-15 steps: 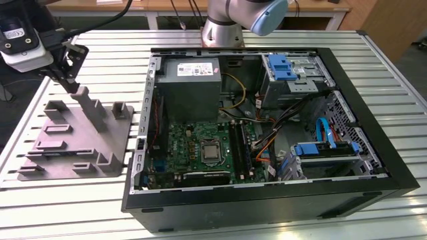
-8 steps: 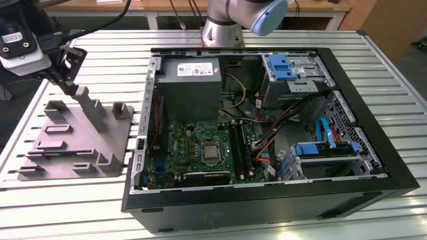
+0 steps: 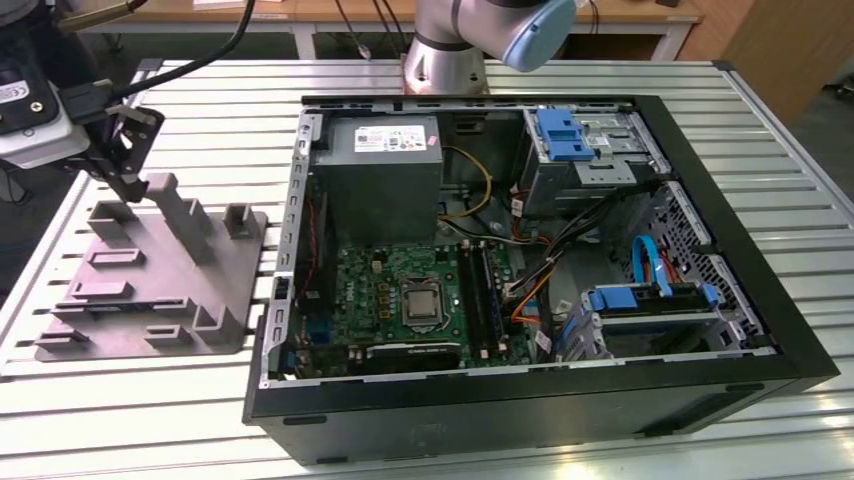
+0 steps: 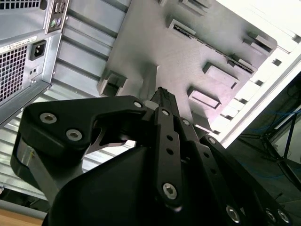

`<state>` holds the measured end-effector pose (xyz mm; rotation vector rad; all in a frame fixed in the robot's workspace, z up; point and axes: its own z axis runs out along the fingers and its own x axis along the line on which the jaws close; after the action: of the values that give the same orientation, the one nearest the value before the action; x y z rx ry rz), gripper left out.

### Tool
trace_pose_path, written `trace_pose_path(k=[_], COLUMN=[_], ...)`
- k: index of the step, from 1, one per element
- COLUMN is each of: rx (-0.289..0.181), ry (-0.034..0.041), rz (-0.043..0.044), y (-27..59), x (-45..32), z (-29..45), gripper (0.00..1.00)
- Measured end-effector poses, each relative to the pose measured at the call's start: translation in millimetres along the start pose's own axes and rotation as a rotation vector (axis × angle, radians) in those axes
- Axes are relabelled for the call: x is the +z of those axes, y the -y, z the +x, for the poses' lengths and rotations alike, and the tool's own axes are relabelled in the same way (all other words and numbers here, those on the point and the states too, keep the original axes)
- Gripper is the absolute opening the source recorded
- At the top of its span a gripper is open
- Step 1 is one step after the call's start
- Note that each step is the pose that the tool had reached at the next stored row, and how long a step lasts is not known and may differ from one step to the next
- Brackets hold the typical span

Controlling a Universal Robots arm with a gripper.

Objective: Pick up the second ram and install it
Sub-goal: 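Reach for the second ram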

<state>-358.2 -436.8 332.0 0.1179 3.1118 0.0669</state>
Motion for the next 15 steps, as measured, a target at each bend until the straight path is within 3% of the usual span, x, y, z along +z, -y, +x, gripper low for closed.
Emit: trace_pose_path(k=[15], rx=[0.0], ry=[0.0], rz=[0.0006], y=[10.1], x=[8.3], z=[4.3], gripper=[0.1])
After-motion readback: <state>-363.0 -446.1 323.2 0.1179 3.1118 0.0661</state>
